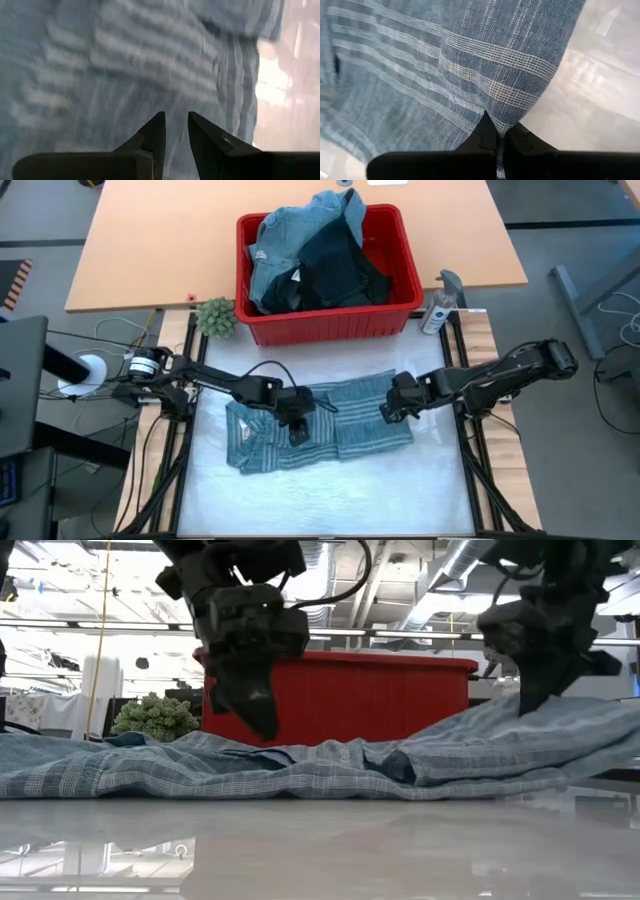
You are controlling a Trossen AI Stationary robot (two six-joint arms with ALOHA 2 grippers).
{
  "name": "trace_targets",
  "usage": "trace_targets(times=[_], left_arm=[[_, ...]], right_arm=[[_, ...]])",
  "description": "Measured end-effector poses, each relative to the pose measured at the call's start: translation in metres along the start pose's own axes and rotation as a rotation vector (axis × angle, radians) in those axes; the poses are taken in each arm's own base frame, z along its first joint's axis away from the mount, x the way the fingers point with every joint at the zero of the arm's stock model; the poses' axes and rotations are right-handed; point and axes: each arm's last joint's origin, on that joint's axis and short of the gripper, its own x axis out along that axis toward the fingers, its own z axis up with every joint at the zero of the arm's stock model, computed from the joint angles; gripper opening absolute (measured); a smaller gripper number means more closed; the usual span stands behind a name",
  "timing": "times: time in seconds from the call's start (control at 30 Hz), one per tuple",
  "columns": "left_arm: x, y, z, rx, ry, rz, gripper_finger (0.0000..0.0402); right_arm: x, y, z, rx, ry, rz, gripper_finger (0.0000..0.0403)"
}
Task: Fold Laundry from Bin
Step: Fold the blue polo shirt
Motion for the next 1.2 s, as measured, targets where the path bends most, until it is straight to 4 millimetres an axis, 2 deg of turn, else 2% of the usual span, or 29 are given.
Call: trace_targets(times=[0.1, 0.37, 0.57, 0.73, 0.93, 1.07, 1.2], left_arm=[[0.005, 0.001, 0.001, 0.000, -0.021, 0.012, 0.0071], [0.035, 0.007, -0.003, -0.003, -0.004, 0.050, 0.0070], [0.056, 0.008, -0.001, -0.036, -0.029, 0.001, 0.0070], [0.056, 0.007, 0.006, -0.048, -0.087, -0.030, 0.0070], [0.053, 0.009, 0.015, -0.051, -0.106, -0.024, 0.0070], [0.048, 0.010, 0.030, -0.055, -0.159, -0.027, 0.0070], [0.043, 0.008, 0.044, -0.062, -0.228, -0.047, 0.0070]], right_arm=[[-0.006, 0.003, 0.003, -0.005, -0.017, 0.004, 0.0026], [-0.010, 0.005, 0.003, -0.014, -0.019, 0.000, 0.0026], [-0.011, 0.006, -0.003, -0.030, -0.011, 0.003, 0.0026], [-0.024, 0.009, -0.004, -0.041, -0.007, -0.015, 0.0026], [-0.056, 0.016, 0.003, -0.067, -0.040, -0.048, 0.0026], [-0.070, 0.022, 0.009, -0.068, -0.083, -0.019, 0.0026], [-0.076, 0.024, 0.011, -0.062, -0.114, -0.003, 0.0026]])
